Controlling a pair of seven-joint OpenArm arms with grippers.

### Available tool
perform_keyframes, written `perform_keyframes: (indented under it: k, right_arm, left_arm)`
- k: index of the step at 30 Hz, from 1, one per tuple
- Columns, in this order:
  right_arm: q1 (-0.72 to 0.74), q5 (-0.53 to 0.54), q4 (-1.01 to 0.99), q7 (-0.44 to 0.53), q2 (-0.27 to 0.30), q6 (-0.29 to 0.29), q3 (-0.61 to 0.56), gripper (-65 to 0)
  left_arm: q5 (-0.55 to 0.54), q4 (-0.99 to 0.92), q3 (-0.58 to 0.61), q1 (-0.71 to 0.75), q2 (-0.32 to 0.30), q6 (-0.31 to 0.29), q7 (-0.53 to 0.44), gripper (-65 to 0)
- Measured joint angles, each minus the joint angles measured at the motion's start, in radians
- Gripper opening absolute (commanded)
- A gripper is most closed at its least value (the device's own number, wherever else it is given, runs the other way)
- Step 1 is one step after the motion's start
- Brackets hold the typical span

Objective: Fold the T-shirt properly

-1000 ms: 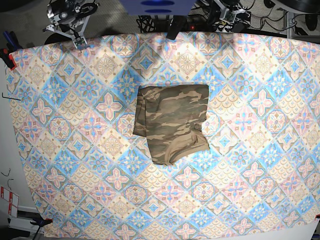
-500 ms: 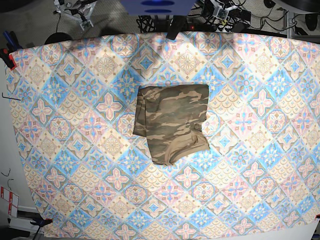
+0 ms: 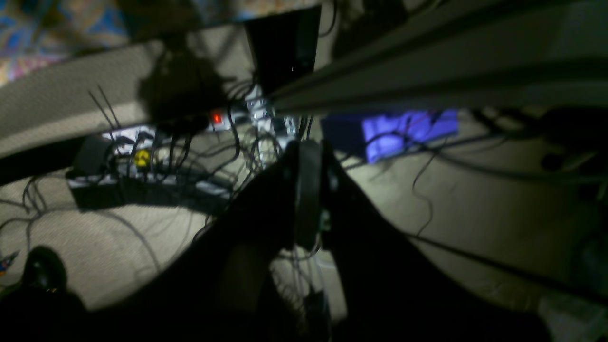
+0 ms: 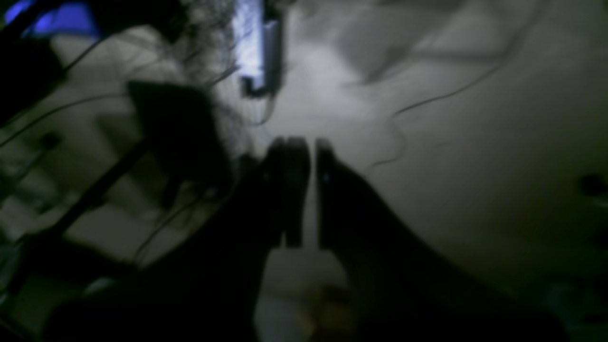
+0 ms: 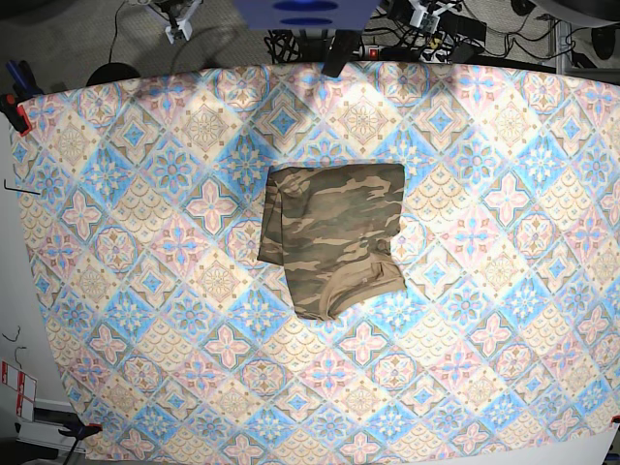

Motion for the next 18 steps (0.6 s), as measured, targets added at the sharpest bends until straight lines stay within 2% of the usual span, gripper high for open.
perform_keyframes:
  k: [2,5,8,11,15,18]
  right_arm:
    - [0.023,-0.003,-0.064,0.025,0.001,-0.001,0.014,-61.2]
    - [0.055,-0.005,-0.157,0.063,0.005,-0.001,0.023,-61.2]
    - [0.079,0.004,-0.226,0.095,0.014,0.0,0.022,-61.2]
    - [0.107,0.002,-0.307,0.127,0.044,-0.001,0.024,-61.2]
    - [0.163,-0.008,-0.428,0.18,0.078,-0.006,0.086,-61.2]
    - [0.206,0.002,-0.534,0.232,0.113,-0.008,0.093,-61.2]
  left_arm:
    - [0.047,-0.044,0.0,-0.032,0.0,0.023,0.005,-65.0]
    - [0.127,-0.113,0.0,-0.073,0.003,0.12,0.0,-65.0]
    - [0.182,-0.164,0.0,-0.094,0.001,0.187,-0.004,-65.0]
    - [0.2,-0.241,0.0,-0.128,0.0,0.201,0.002,-65.0]
    - [0.2,-0.356,0.0,-0.201,-0.019,0.207,0.0,-65.0]
    - [0.204,-0.448,0.003,-0.26,-0.023,0.336,-0.002,-65.0]
